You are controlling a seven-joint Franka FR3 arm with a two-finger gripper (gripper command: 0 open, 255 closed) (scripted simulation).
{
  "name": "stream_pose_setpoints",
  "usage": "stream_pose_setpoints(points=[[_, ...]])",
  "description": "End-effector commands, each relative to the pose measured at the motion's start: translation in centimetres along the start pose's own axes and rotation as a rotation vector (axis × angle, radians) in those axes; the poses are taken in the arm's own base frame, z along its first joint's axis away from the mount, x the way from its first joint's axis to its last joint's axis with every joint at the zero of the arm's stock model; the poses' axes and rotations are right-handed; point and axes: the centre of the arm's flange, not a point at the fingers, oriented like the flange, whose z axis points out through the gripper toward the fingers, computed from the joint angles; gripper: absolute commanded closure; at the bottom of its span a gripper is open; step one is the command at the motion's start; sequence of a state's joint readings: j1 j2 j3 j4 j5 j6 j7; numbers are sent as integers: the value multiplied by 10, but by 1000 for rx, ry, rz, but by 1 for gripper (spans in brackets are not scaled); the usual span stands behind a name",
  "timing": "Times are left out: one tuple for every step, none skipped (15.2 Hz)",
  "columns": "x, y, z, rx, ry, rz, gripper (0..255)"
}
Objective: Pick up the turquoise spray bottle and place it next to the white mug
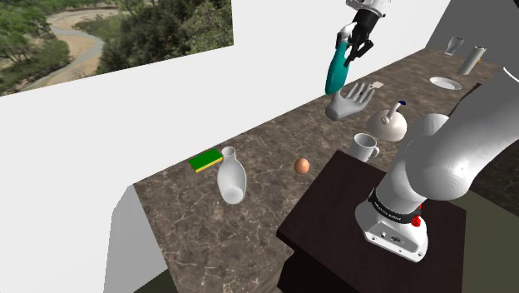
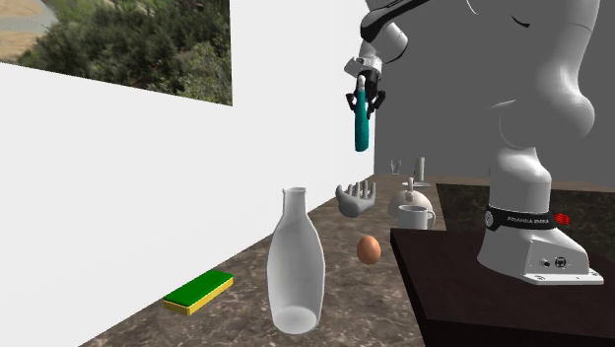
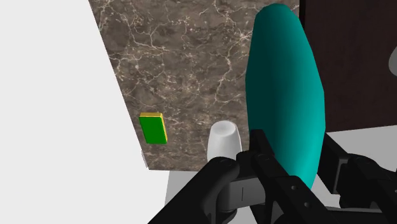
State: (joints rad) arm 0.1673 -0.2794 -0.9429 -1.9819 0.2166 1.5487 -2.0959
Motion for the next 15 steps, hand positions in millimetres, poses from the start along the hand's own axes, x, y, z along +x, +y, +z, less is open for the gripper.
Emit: stream_pose_setpoints(points=[[-21,-9,-11,1,0,-2,255],[-32,-13,-18,1,0,-2,255],[-42,-17,-24,1,0,-2,255],[-53,-22,-30,1,0,-2,255],[-60,-24,-34,1,0,-2,255],[-62,-24,-29,1,0,-2,255],[-65,-24,-24,1,0,-2,255],[-68,-24,-20,1,0,-2,255],[-70,-24,-15,1,0,-2,255],[-73,-24,-11,1,0,-2,255],[-75,-24,-6,1,0,-2,255],[-78,-24,-1,1,0,-2,255],[-81,-24,3,1,0,-2,255],[-83,-24,8,1,0,-2,255],[-86,-24,12,1,0,-2,255]])
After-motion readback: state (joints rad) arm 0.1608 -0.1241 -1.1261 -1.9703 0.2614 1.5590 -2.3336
